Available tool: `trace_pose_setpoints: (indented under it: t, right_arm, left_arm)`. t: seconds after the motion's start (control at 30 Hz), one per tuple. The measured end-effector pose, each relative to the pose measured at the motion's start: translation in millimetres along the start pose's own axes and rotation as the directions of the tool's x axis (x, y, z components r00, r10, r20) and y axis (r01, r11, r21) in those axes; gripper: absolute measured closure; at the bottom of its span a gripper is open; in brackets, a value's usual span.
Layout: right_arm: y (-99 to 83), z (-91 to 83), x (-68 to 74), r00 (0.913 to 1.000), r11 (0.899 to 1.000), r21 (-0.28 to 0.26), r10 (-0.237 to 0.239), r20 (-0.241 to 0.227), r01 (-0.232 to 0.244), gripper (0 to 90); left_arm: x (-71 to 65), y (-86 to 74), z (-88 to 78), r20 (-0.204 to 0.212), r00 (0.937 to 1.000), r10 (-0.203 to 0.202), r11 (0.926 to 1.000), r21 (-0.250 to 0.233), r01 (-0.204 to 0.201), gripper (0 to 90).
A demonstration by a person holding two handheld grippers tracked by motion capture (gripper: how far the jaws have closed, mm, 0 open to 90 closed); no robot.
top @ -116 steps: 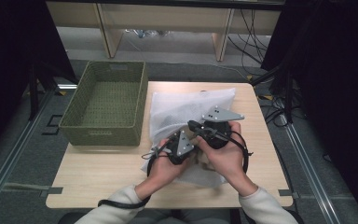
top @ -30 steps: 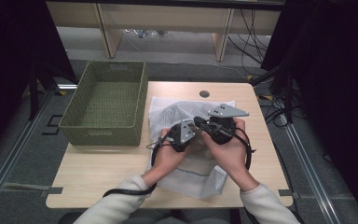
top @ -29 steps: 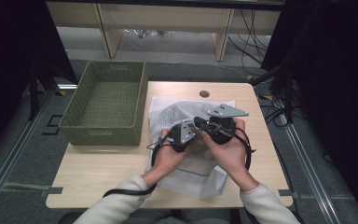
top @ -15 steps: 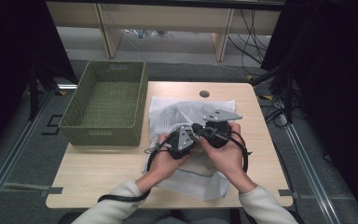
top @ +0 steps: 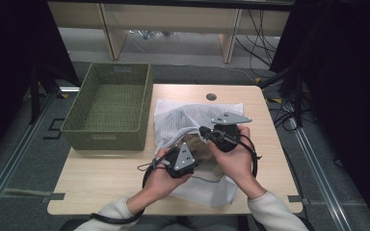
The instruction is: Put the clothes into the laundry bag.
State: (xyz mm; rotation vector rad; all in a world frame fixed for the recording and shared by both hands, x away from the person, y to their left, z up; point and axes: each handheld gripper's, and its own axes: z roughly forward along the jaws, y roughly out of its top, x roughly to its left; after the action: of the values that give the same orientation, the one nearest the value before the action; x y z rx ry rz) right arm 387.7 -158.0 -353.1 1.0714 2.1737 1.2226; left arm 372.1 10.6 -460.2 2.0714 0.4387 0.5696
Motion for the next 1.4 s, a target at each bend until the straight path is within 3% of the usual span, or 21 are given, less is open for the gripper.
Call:
trace_pose_setpoints:
  t: [0.07, 0.1, 0.13, 0.17, 0.2, 0.23, 0.3, 0.4, 0.47, 0.6, 0.73, 0.8, 0.93, 0.97, 1.03, 1.07, 1.1, 1.2, 1.27, 1.33, 1.4]
  right_arm:
    - [0.4, -0.7, -0.8, 0.9999, 1.0, 0.008, -0.011, -0.004, 0.011, 89.0]
    - [0.2, -0.7, -0.5, 0.9999, 1.0, 0.009, -0.01, -0.006, 0.01, 89.0]
    - [0.2, 0.0, -1.4, 0.9996, 1.0, 0.006, -0.026, -0.009, 0.026, 89.1]
    - [-0.3, -0.5, -0.2, 0.9999, 1.0, 0.014, -0.01, -0.007, 0.01, 89.1]
    - [-0.6, -0.5, 0.5, 0.9999, 1.0, 0.017, -0.001, -0.013, 0.001, 89.0]
    - [-1.5, 0.7, 0.0, 0.9998, 1.0, 0.008, -0.015, -0.013, 0.015, 89.1]
    - [-2.4, 0.0, 0.6, 0.9998, 1.0, 0.017, -0.011, -0.018, 0.012, 89.1]
    - [-3.0, -2.4, 1.1, 0.9995, 0.999, 0.015, -0.03, -0.014, 0.03, 89.1]
    - [-3.8, -3.7, 4.3, 0.9995, 1.0, 0.022, -0.009, -0.029, 0.01, 89.0]
    - [-8.3, -6.1, 10.0, 0.9983, 0.998, 0.04, -0.043, -0.04, 0.045, 89.0]
    - [-16.2, -6.0, 16.9, 0.9977, 0.996, 0.084, -0.024, -0.064, 0.029, 89.1]
    - [-21.0, -4.9, 18.4, 0.9959, 0.994, 0.092, -0.045, -0.078, 0.052, 89.1]
    - [-29.0, -5.1, 22.0, 0.994, 0.99, 0.126, -0.056, -0.094, 0.068, 89.1]
    - [-30.6, -5.6, 23.9, 0.9953, 0.991, 0.128, -0.036, -0.09, 0.047, 89.1]
    - [-32.1, -6.2, 22.3, 0.9938, 0.989, 0.136, -0.047, -0.101, 0.061, 89.1]
    - [-33.1, -6.2, 21.4, 0.9931, 0.988, 0.135, -0.058, -0.102, 0.071, 89.1]
    - [-34.3, -7.0, 22.1, 0.9943, 0.988, 0.141, -0.043, -0.098, 0.056, 89.1]
    - [-37.4, -7.5, 21.3, 0.9928, 0.986, 0.154, -0.05, -0.109, 0.067, 89.1]
    - [-40.2, -7.9, 23.1, 0.9933, 0.983, 0.176, -0.035, -0.11, 0.054, 89.1]
    - [-43.2, -7.0, 23.5, 0.9921, 0.979, 0.193, -0.044, -0.117, 0.066, 89.1]
    - [-46.3, -5.7, 23.8, 0.9902, 0.974, 0.21, -0.056, -0.128, 0.082, 89.1]
  left_arm:
    - [0.3, -3.2, 2.6, 0.001, 0.9999, -0.013, 0.9998, 0.012, 0.013, 63.5]
    - [2.0, -3.8, 2.1, -0.003, 1.0, 0.005, 0.9997, 0.023, -0.004, 63.5]
    - [1.6, -4.7, 2.1, -0.011, 0.9998, -0.014, 0.9998, 0.012, 0.014, 63.4]
    - [3.8, -4.4, -0.2, -0.015, 0.9998, 0.008, 0.9996, 0.026, -0.008, 63.4]
    - [3.5, -4.5, -2.2, -0.023, 0.9995, -0.021, 0.9998, -0.001, 0.021, 63.4]
    - [4.5, -4.4, -5.1, -0.036, 0.999, -0.025, 0.9996, -0.011, 0.024, 63.5]
    - [8.7, -4.3, -13.3, -0.068, 0.9976, -0.013, 0.9996, -0.028, 0.011, 63.9]
    - [15.2, -5.2, -27.0, -0.086, 0.9949, -0.053, 0.9972, -0.058, 0.048, 64.8]
    - [19.8, -7.1, -37.3, -0.078, 0.9928, -0.092, 0.9932, -0.079, 0.085, 66.5]
    - [29.1, -14.2, -55.4, -0.116, 0.9892, -0.09, 0.9938, -0.075, 0.082, 68.2]
    - [36.4, -25.7, -70.0, -0.165, 0.9825, -0.086, 0.9955, -0.054, 0.078, 67.9]
    - [38.3, -31.3, -74.3, -0.185, 0.9796, -0.079, 0.9967, -0.031, 0.075, 65.8]
    - [39.1, -42.4, -71.4, -0.175, 0.9808, -0.087, 0.9955, 0.024, 0.092, 60.0]
    - [40.1, -44.4, -70.1, -0.174, 0.9819, -0.074, 0.9955, 0.046, 0.083, 59.8]
    - [42.4, -48.2, -68.3, -0.187, 0.9801, -0.065, 0.9937, 0.077, 0.081, 59.1]
    - [42.0, -50.1, -66.2, -0.196, 0.9767, -0.087, 0.993, 0.062, 0.101, 58.7]
    - [44.0, -51.2, -66.6, -0.199, 0.9772, -0.073, 0.9932, 0.075, 0.09, 58.2]
    - [47.3, -57.1, -64.6, -0.208, 0.9752, -0.077, 0.9896, 0.103, 0.1, 56.4]
    - [49.9, -62.1, -63.8, -0.19, 0.979, -0.074, 0.9806, 0.165, 0.106, 55.7]
    - [51.0, -66.4, -59.6, -0.191, 0.9772, -0.092, 0.9804, 0.154, 0.122, 56.6]
    - [54.6, -71.1, -56.8, -0.175, 0.9794, -0.1, 0.9731, 0.188, 0.133, 60.5]
